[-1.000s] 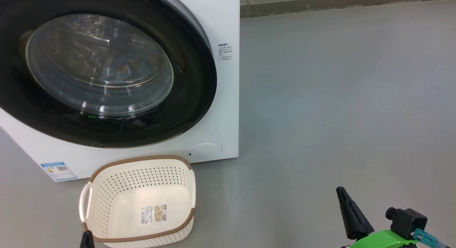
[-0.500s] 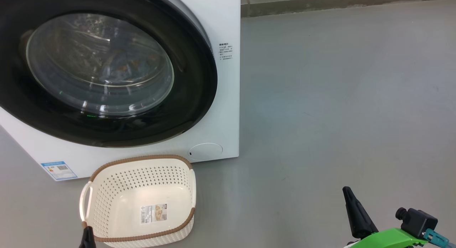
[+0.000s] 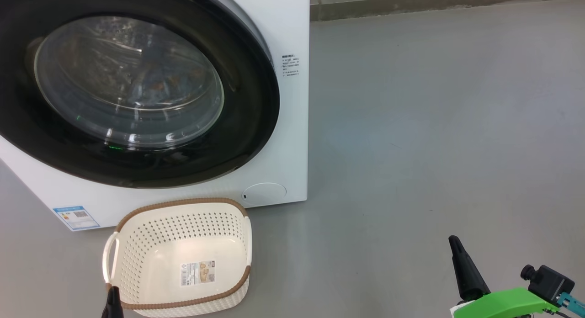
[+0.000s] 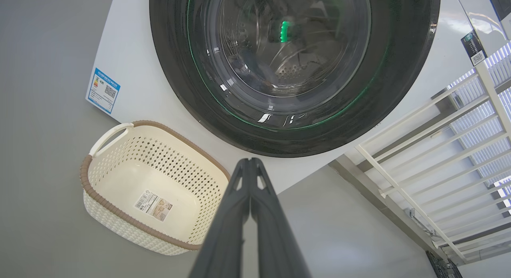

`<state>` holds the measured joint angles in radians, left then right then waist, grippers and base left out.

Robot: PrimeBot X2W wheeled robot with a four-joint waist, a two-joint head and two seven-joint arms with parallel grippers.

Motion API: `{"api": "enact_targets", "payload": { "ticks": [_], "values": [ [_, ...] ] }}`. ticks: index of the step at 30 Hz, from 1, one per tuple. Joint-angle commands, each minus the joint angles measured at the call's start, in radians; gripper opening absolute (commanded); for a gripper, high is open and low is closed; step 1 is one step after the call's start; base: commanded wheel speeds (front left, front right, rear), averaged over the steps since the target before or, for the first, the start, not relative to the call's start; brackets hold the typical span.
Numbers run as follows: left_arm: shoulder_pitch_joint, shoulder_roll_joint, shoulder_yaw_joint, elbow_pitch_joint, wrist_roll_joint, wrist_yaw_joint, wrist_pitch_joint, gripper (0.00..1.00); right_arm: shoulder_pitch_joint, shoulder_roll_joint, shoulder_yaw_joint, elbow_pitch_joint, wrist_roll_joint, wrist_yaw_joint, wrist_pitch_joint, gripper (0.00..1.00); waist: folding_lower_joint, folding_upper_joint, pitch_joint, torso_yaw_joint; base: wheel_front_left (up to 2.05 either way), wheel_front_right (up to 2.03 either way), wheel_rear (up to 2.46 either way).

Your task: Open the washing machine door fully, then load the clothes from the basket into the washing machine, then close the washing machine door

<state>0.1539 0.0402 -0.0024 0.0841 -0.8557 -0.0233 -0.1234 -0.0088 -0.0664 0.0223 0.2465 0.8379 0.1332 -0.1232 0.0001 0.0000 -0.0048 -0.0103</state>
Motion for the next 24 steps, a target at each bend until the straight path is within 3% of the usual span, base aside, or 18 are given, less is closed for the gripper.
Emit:
{"api": "enact_targets", "payload": {
  "ticks": [1,24],
  "values": [
    [-0.055,0.024,0.019,-0.007,-0.043,-0.014,0.009,0.0,-0.048,-0.01,0.005,-0.021,0.048,-0.001,0.009,0.0,0.0,0.0,0.0,0.0,0.0,0.0,0.0],
    [-0.123,0.031,0.035,0.049,-0.296,-0.046,0.072,0.0,-0.064,-0.011,-0.029,-0.016,0.304,-0.002,0.074,0.0,0.0,0.0,0.003,0.004,0.0,0.0,0.0]
  ]
}}
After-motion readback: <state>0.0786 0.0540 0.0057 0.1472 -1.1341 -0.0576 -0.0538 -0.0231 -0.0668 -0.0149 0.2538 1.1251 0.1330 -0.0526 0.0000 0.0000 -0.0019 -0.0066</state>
